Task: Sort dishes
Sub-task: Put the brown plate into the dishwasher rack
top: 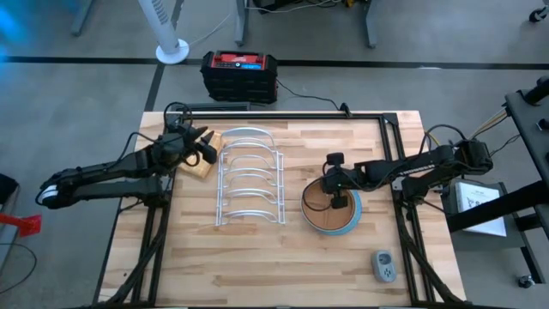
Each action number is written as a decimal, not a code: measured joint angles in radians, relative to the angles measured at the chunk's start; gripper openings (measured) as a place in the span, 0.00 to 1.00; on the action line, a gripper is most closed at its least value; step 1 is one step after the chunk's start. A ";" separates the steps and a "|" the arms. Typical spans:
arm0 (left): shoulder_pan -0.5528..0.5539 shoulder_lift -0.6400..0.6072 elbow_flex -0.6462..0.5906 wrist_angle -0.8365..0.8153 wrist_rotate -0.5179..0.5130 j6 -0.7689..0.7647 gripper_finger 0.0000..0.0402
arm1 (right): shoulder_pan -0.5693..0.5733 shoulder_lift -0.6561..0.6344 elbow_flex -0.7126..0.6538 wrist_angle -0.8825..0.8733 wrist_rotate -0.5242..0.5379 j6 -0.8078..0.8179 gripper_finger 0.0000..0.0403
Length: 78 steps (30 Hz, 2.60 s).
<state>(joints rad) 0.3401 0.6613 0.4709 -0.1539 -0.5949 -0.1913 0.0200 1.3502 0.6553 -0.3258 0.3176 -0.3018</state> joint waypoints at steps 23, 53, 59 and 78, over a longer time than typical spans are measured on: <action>0.000 0.003 0.000 0.106 0.116 0.000 0.29 | 0.002 -0.122 0.041 -0.098 0.026 0.014 0.00; 0.000 0.105 0.000 0.191 0.167 0.052 0.29 | -0.018 0.039 0.040 -0.019 -0.001 0.082 0.25; 0.000 0.105 0.000 0.192 0.166 0.052 0.29 | -0.026 0.034 0.040 -0.020 -0.002 0.075 0.14; 0.000 0.105 0.000 0.192 0.164 0.053 0.29 | -0.042 0.053 0.039 -0.004 -0.039 0.136 0.12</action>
<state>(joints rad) 0.3405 0.7666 0.4709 0.0380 -0.4309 -0.1387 -0.0225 1.4035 0.6941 -0.3302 0.2787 -0.1656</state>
